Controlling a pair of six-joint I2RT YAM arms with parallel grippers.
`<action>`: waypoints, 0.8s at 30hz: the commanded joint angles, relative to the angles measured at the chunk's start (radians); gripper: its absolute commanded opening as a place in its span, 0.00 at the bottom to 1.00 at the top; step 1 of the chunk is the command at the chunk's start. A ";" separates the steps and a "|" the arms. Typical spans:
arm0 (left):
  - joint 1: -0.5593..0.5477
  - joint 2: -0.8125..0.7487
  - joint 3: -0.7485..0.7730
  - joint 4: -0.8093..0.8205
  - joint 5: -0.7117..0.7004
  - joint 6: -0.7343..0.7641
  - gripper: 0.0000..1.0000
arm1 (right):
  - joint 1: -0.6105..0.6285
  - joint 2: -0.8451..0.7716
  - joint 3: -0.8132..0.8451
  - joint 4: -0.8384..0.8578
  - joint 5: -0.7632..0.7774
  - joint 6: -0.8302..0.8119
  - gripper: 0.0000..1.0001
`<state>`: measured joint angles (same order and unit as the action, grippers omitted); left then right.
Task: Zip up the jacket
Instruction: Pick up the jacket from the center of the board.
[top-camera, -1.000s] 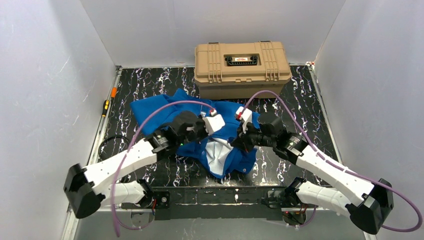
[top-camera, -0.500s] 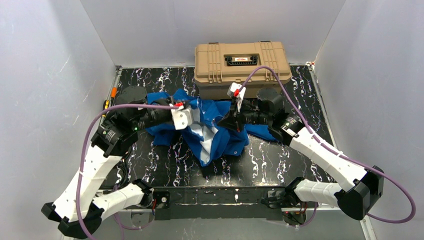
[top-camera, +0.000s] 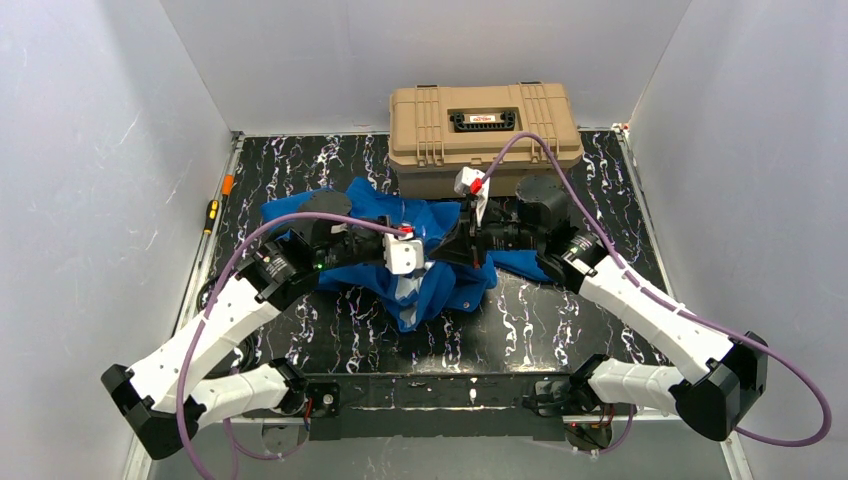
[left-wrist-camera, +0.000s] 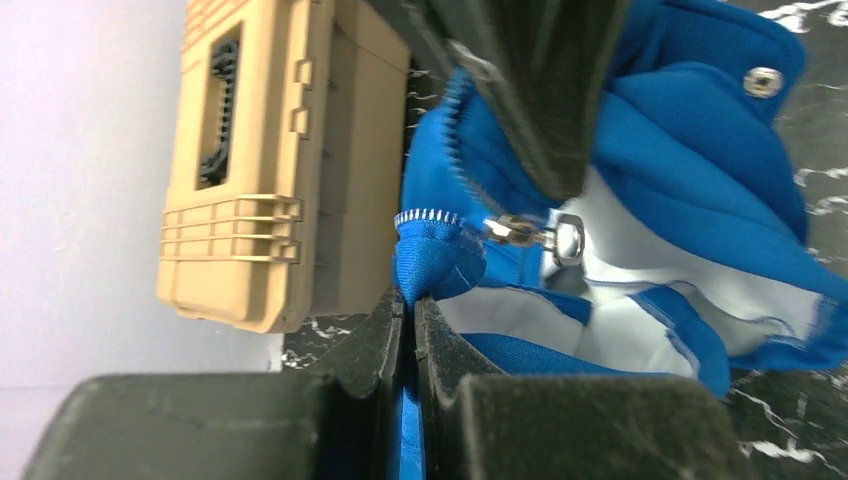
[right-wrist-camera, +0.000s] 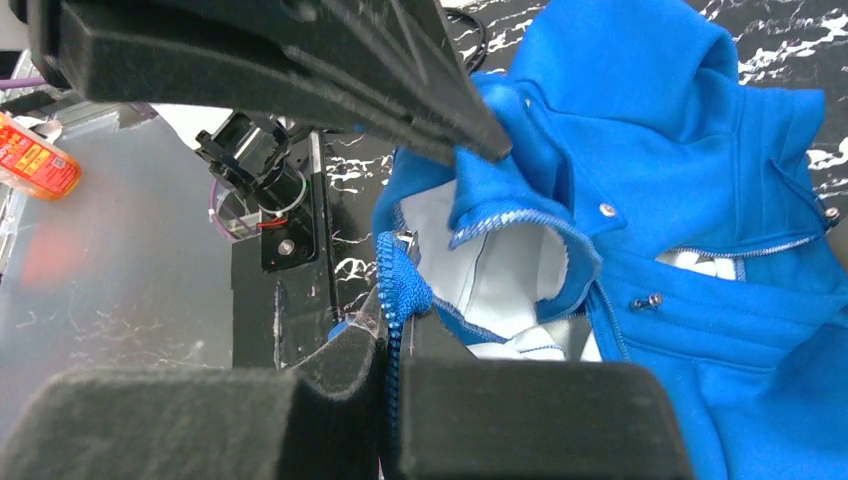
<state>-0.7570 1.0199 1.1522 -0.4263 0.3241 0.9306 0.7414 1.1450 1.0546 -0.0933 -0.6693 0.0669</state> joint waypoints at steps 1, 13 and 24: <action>-0.018 -0.021 -0.010 0.177 -0.113 -0.028 0.00 | -0.008 -0.044 -0.036 0.084 0.000 0.057 0.01; -0.019 -0.078 -0.055 0.215 -0.069 -0.028 0.00 | -0.023 -0.064 -0.096 0.182 0.066 0.086 0.01; -0.025 -0.099 -0.070 0.218 -0.020 -0.035 0.00 | -0.025 -0.061 -0.155 0.360 -0.063 0.117 0.01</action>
<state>-0.7734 0.9497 1.0859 -0.2558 0.2695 0.9009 0.7208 1.1049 0.9062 0.1200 -0.6655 0.1604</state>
